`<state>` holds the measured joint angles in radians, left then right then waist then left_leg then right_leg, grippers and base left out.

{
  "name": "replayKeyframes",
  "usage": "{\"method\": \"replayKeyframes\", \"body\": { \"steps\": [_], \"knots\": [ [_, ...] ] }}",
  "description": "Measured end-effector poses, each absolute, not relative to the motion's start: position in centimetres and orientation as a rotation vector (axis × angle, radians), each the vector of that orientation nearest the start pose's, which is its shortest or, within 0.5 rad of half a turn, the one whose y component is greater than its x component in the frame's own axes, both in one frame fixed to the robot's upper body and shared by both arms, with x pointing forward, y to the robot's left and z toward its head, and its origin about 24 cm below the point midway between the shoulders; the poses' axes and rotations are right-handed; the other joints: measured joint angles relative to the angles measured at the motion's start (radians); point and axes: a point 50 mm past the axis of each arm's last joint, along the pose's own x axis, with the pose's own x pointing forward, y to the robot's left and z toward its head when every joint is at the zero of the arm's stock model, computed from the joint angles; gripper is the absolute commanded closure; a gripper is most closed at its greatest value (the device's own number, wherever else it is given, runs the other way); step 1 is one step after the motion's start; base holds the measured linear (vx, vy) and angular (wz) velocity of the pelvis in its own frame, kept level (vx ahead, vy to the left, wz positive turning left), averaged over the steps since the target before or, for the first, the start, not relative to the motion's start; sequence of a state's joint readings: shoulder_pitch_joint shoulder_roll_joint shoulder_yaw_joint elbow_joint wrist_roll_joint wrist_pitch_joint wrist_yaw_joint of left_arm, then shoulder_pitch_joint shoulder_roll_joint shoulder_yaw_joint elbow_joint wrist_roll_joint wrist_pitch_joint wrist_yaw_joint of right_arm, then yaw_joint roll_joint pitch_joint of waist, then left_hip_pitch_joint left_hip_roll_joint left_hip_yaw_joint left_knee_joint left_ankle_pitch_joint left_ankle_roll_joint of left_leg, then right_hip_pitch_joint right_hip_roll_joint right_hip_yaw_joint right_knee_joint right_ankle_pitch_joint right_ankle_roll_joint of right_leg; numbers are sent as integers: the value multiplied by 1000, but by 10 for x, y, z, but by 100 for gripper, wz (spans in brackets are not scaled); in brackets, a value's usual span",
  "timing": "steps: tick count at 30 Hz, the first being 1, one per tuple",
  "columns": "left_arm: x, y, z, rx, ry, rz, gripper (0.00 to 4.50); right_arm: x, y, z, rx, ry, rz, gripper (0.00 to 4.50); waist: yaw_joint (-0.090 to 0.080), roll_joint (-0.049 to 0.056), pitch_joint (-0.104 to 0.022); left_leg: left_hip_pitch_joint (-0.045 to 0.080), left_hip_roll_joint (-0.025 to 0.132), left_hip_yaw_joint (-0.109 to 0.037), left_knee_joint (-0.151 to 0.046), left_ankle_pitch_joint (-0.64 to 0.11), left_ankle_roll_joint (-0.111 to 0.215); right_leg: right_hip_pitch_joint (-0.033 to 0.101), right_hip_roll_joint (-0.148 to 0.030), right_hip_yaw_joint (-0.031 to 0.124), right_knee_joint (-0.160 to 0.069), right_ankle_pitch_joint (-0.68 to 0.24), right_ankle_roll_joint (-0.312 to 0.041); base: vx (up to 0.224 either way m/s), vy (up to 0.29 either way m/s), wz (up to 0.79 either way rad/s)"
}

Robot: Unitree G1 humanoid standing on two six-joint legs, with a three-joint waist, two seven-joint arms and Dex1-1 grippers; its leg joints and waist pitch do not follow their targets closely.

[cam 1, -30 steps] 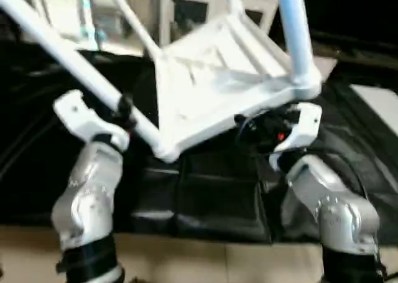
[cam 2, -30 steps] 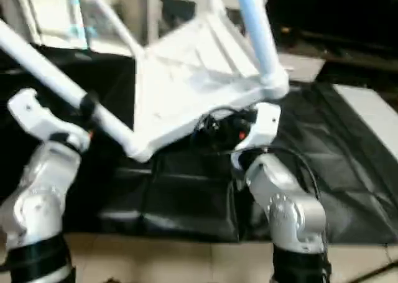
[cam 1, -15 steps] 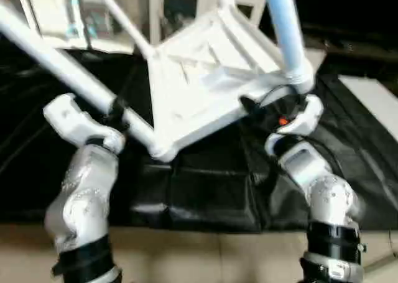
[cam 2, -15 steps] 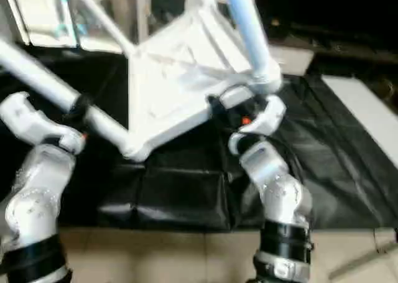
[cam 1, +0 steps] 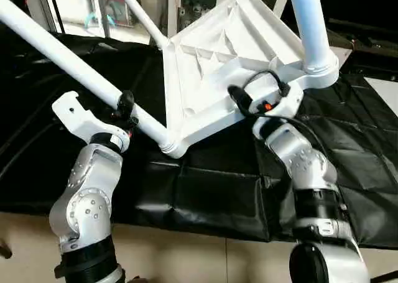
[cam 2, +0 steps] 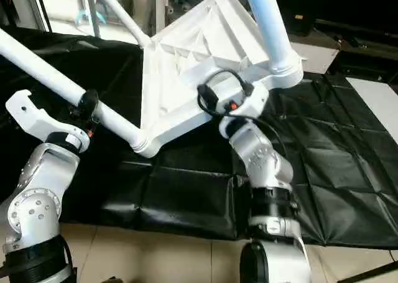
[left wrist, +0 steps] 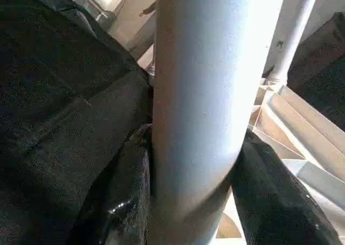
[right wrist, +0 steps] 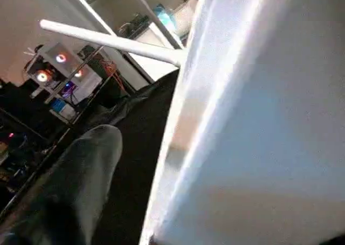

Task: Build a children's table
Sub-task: Flip table

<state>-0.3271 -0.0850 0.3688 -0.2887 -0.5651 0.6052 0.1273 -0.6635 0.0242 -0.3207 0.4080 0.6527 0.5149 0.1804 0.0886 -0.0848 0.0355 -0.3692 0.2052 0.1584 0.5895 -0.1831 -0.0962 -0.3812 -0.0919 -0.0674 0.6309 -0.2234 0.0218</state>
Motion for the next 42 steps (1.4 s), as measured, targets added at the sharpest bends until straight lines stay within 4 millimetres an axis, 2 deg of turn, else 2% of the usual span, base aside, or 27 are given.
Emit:
{"method": "replayKeyframes", "body": {
  "steps": [1, 5, 6, 9, 14, 19, 27, 28, 30, 35, 38, 40, 42],
  "knots": [
    [290, 174, 133, -642, -20, 40, 268, 361, -118, 109, 795, 177, 356, 71, -1, -1, 0, 1, 0, 2, 0, 0, 0, 0, 0, 2, -1, 1, 1, 0, 0, 0],
    [290, 175, 133, -642, -19, 47, 268, 362, -119, 108, 781, 175, 349, 84, -2, -5, 0, 2, 0, 7, 0, 0, 1, -1, 0, 5, -1, 1, 5, 0, 0, 0],
    [290, 175, 133, -642, -18, 48, 268, 363, -120, 107, 777, 174, 346, 111, -2, -5, 0, 2, 0, 8, 0, 0, 1, -1, 0, 5, -1, 1, 6, 0, 0, 0],
    [290, 175, 133, -642, -18, 48, 268, 364, -122, 107, 770, 160, 335, 123, -1, -6, 0, 2, 1, 9, 0, 0, 1, -2, 0, 6, -1, 1, 6, 0, 0, 0],
    [290, 174, 133, -645, -17, 42, 268, 365, -123, 108, 753, 156, 327, 183, -1, -6, 0, 2, 1, 10, 0, 0, 1, -2, 0, 6, -1, 3, 4, 0, 0, 0],
    [290, 173, 131, -650, -10, 43, 268, 369, -122, 111, 743, 149, 318, 211, -1, -7, 1, 2, 1, 11, 0, 0, 1, -3, 0, 6, -1, 2, 6, 0, 0, 0],
    [290, 171, 130, -649, 1, 36, 268, 371, -123, 116, 704, 127, 311, 217, 1, -10, 1, 2, 1, 11, 1, 0, 1, -3, 0, 6, -1, 3, 5, 0, 0, 0],
    [291, 171, 130, -650, 2, 35, 233, 372, -123, 118, 695, 123, 310, 218, 1, -10, 1, 2, 1, 11, 1, 0, 1, -3, 0, 6, -1, 3, 5, 0, 0, 0],
    [290, 171, 128, -658, 11, 30, 198, 374, -123, 123, 661, 110, 309, 218, 1, -12, 2, 1, 1, 11, 1, 0, 1, -3, 0, 6, -1, 3, 5, 0, 0, 0],
    [287, 170, 118, -638, 78, 17, 151, 382, -128, 146, 505, 19, 271, 225, 3, -20, 7, -3, 2, 11, 1, 0, 0, -6, 0, 6, -2, 6, 2, 0, 0, 0],
    [287, 169, 112, -628, 115, 16, 124, 384, -126, 158, 447, -27, 266, 245, 3, -26, 10, -10, 2, 11, 4, 2, -3, -11, 1, 6, -2, 7, 3, 0, 0, 0],
    [286, 169, 110, -625, 122, 19, 113, 386, -128, 166, 432, -54, 256, 248, 3, -26, 10, -19, 2, 11, 6, 2, -2, -19, 1, 6, -2, 11, 8, 0, 0, 0],
    [285, 171, 109, -612, 133, 22, 103, 387, -132, 169, 415, -70, 230, 263, 5, -29, 11, -21, 2, 11, 8, 3, 1, -20, 1, 6, -2, 13, 10, 0, 0, 0]
  ]
}}
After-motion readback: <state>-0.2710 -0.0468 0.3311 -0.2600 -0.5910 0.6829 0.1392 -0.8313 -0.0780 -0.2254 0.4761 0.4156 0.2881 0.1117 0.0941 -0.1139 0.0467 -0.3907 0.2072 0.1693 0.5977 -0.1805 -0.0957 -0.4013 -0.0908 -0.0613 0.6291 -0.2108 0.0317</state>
